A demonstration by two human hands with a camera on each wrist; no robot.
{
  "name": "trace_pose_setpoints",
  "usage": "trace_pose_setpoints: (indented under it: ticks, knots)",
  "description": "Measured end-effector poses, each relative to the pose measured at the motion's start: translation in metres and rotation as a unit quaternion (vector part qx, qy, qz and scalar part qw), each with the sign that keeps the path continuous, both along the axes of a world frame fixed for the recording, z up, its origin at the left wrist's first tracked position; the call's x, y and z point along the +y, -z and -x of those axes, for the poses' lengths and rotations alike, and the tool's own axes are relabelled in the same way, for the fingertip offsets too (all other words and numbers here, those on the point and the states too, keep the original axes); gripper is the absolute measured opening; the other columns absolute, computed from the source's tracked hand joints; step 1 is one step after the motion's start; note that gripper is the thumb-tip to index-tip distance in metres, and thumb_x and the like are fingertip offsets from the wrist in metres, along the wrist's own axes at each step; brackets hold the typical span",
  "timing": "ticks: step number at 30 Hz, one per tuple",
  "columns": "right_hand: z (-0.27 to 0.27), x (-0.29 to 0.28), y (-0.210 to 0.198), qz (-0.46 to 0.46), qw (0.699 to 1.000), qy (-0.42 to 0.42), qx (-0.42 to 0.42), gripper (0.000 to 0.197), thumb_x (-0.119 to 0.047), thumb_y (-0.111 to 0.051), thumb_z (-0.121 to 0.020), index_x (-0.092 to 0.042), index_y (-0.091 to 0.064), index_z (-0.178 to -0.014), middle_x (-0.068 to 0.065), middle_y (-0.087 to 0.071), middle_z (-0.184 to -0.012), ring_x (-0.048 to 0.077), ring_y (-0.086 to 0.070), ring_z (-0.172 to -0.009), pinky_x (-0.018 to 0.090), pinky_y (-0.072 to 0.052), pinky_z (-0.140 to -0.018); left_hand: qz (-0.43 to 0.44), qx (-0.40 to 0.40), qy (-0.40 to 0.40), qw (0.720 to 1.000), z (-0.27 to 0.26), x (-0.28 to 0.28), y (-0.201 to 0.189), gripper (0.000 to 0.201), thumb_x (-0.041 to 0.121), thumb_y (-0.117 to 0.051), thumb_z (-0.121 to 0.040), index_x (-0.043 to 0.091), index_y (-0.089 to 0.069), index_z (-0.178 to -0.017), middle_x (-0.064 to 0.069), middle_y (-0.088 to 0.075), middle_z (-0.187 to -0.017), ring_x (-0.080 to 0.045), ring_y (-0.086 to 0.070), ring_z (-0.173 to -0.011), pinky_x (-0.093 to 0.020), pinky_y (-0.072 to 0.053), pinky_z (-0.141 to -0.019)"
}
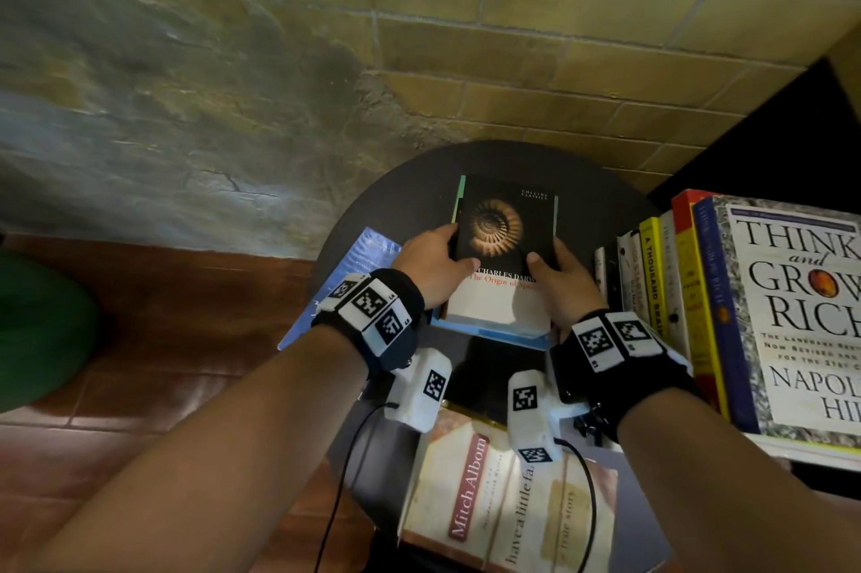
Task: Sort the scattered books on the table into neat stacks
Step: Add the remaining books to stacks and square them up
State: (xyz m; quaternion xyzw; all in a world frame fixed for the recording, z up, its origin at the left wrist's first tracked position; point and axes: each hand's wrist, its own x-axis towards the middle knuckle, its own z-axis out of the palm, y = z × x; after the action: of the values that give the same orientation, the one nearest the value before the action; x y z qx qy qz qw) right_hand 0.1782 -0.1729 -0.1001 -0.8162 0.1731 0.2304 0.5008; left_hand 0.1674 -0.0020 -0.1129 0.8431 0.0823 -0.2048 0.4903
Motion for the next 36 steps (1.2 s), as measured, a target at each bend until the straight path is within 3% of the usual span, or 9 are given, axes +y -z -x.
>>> trace_pose_setpoints:
  ticks: [6, 13, 17, 20, 23, 31, 34, 36]
  knots:
    - [0.001, -0.003, 0.007, -0.040, 0.999, 0.024, 0.002, 0.044, -0.020, -0.049, -0.097, -0.023, -0.042, -0.140, 0.006, -0.061, -0.129, 0.025, -0.060, -0.113, 0.047, -0.044, -0.104, 0.009, -0.005, -0.013, 1.000, -0.002, 0.002, 0.001, 0.043, 0.023, -0.062, -0.090, 0.023, -0.053, -0.132, -0.001, -0.067, -0.122, -0.019, -0.060, -0.115, -0.041, -0.047, -0.102]
    - [0.002, -0.005, 0.010, -0.026, 0.999, 0.020, 0.002, 0.053, -0.017, -0.054, -0.094, -0.023, -0.037, -0.144, 0.006, -0.055, -0.137, 0.025, -0.055, -0.122, 0.049, -0.041, -0.107, -0.009, -0.006, -0.006, 1.000, -0.008, 0.002, -0.003, 0.050, 0.023, -0.063, -0.091, 0.018, -0.049, -0.138, -0.003, -0.063, -0.129, -0.021, -0.057, -0.121, -0.040, -0.045, -0.105]
    - [0.003, -0.006, 0.014, -0.030, 0.999, 0.027, 0.002, 0.057, -0.015, -0.056, -0.093, -0.022, -0.035, -0.145, 0.007, -0.054, -0.138, 0.026, -0.053, -0.124, 0.049, -0.040, -0.108, -0.038, -0.004, 0.014, 0.999, -0.009, -0.005, -0.007, 0.050, 0.028, -0.059, -0.092, 0.022, -0.045, -0.139, -0.003, -0.063, -0.126, -0.022, -0.058, -0.116, -0.035, -0.046, -0.101]
    - [0.003, -0.005, 0.019, -0.040, 0.998, 0.038, 0.012, 0.061, -0.014, -0.058, -0.091, -0.023, -0.033, -0.146, 0.008, -0.057, -0.134, 0.028, -0.055, -0.122, 0.051, -0.040, -0.107, -0.051, 0.014, 0.015, 0.998, -0.009, -0.013, -0.009, 0.058, 0.028, -0.059, -0.092, 0.019, -0.036, -0.144, -0.006, -0.061, -0.127, -0.025, -0.057, -0.117, -0.033, -0.045, -0.099]
    - [0.003, -0.004, 0.019, -0.037, 0.998, 0.041, 0.016, 0.061, -0.011, -0.057, -0.091, -0.024, -0.033, -0.146, 0.007, -0.058, -0.132, 0.028, -0.056, -0.119, 0.051, -0.040, -0.107, -0.052, 0.021, 0.011, 0.998, -0.009, -0.010, -0.009, 0.059, 0.027, -0.062, -0.091, 0.017, -0.036, -0.143, -0.006, -0.062, -0.128, -0.024, -0.057, -0.118, -0.031, -0.045, -0.097]
    - [0.002, -0.002, 0.014, -0.031, 0.999, 0.011, 0.018, 0.061, -0.008, -0.054, -0.093, -0.022, -0.031, -0.148, 0.009, -0.053, -0.137, 0.029, -0.051, -0.124, 0.050, -0.038, -0.109, -0.018, 0.039, 0.025, 0.999, -0.005, 0.002, -0.008, 0.057, 0.027, -0.066, -0.085, 0.027, -0.044, -0.138, -0.001, -0.064, -0.126, -0.021, -0.059, -0.117, -0.040, -0.046, -0.102]
    - [0.000, -0.002, 0.018, -0.017, 1.000, 0.007, 0.024, 0.066, -0.013, -0.054, -0.091, -0.028, -0.027, -0.149, 0.008, -0.052, -0.138, 0.032, -0.051, -0.123, 0.052, -0.038, -0.108, -0.018, 0.034, 0.037, 0.999, 0.004, -0.003, -0.008, 0.066, 0.025, -0.064, -0.086, 0.030, -0.033, -0.144, -0.002, -0.062, -0.129, -0.024, -0.057, -0.118, -0.039, -0.046, -0.102]
    - [-0.004, -0.008, 0.033, -0.006, 1.000, 0.009, 0.022, 0.074, -0.023, -0.057, -0.080, -0.038, -0.027, -0.146, 0.008, -0.053, -0.138, 0.033, -0.052, -0.123, 0.054, -0.038, -0.108, -0.017, 0.034, 0.033, 0.999, 0.009, -0.007, -0.008, 0.072, 0.025, -0.063, -0.089, 0.029, -0.024, -0.149, -0.002, -0.060, -0.131, -0.023, -0.057, -0.118, -0.037, -0.046, -0.100]
